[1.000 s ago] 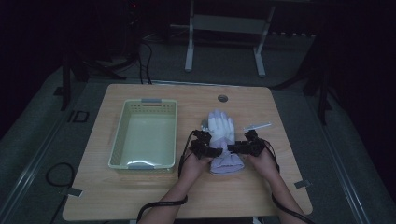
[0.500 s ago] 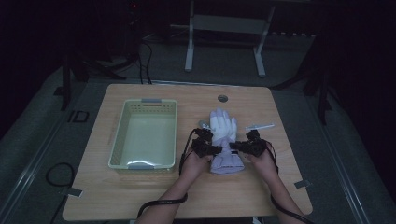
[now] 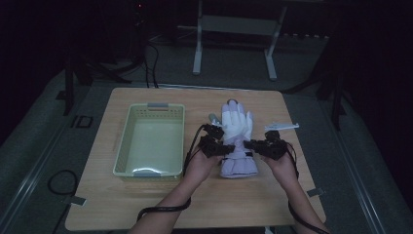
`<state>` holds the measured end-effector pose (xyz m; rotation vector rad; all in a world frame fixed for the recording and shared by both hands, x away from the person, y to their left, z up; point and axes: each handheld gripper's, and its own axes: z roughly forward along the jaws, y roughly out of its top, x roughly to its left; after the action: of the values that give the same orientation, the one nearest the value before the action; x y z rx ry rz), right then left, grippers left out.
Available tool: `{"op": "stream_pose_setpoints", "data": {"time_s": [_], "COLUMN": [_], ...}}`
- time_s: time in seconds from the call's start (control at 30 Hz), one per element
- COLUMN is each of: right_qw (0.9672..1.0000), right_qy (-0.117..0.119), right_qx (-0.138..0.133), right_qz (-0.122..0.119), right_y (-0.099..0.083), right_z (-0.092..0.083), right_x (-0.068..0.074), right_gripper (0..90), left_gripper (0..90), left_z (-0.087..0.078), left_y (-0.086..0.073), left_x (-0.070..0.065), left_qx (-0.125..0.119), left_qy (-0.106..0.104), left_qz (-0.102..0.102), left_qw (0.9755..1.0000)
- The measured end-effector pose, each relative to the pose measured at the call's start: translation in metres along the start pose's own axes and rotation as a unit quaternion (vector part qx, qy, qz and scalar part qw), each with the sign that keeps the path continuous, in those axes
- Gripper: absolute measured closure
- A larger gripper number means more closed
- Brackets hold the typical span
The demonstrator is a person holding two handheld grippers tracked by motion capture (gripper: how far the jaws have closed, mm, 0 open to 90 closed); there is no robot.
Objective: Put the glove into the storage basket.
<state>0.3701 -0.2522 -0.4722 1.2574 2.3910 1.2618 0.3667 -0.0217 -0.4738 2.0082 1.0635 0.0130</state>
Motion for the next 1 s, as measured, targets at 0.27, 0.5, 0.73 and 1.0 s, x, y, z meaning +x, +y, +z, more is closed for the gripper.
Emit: {"op": "stream_pose_setpoints", "data": {"time_s": [0.27, 0.5, 0.73, 1.0], "right_qw": [0.9999, 0.9996, 0.9994, 0.9993], "right_qy": [0.003, 0.008, 0.01, 0.014], "right_qx": [-0.012, -0.026, -0.031, -0.025], "right_qz": [-0.004, -0.003, -0.013, -0.025], "right_y": [0.016, 0.028, 0.042, 0.055], "right_z": [-0.01, -0.007, 0.002, 0.016], "right_x": [0.014, 0.026, 0.044, 0.065], "right_gripper": [81.6, 81.5, 81.6, 81.6], "left_gripper": [68.5, 68.5, 68.6, 68.9], "left_z": [-0.024, -0.043, -0.065, -0.089], "left_y": [0.012, 0.018, 0.019, 0.014], "left_x": [0.0, 0.006, 0.016, 0.031], "left_qx": [0.002, 0.004, 0.009, 0.014], "left_qy": [0.0, 0.009, 0.018, 0.03], "left_qz": [0.016, 0.024, 0.031, 0.032], "left_qw": [0.9999, 0.9997, 0.9993, 0.999]}}
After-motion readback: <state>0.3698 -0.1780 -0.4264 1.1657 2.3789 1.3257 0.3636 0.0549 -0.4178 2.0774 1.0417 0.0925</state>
